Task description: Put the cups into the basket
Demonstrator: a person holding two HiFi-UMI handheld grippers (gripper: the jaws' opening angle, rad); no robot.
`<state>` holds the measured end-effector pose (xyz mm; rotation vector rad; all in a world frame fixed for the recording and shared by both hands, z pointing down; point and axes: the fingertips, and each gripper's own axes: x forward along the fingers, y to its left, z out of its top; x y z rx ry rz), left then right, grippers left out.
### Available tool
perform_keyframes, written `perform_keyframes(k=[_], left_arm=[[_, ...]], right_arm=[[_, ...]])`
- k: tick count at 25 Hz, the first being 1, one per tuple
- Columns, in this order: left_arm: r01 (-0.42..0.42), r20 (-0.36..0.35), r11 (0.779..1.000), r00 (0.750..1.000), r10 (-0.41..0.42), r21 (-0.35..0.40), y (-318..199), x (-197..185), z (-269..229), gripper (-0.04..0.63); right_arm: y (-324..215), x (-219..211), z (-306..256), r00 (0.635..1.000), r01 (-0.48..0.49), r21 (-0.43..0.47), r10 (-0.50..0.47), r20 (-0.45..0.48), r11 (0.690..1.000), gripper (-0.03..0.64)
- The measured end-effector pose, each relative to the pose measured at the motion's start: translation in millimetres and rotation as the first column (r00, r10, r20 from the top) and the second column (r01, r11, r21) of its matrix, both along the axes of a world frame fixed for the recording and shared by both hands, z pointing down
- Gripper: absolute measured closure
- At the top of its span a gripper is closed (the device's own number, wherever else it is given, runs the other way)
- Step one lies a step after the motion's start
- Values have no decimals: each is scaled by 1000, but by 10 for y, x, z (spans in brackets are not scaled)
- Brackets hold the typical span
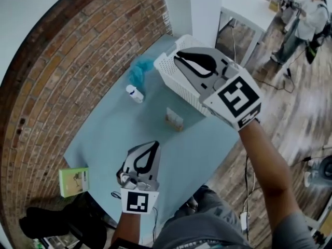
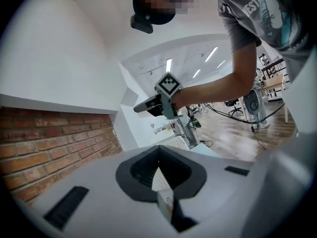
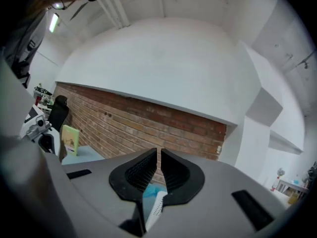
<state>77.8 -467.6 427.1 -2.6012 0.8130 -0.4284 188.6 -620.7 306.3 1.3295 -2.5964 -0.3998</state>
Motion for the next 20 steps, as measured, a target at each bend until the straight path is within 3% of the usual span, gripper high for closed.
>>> perform_keyframes(k=[5,8,14,20], left_arm=[[26,-38,999,999,-25,35,279,-331,-274,595],[40,-65,998,997,-36,49,442,-521,-417,595],[62,-101,995,993,-54,81,793,-847,-645,594],[83,-120,990,990,-68,118,1181,-1159,-841,595]], right_arm=[[844,-545,-331,997,60,111,-64,32,992,589],[1295,-810,-354,997,48,92,-54,60,995,596],[2160,-1315,-123,994,83,14,-82,-72,996,604],[2915,-1783,-84,985,142,23,-139,-98,990,604]])
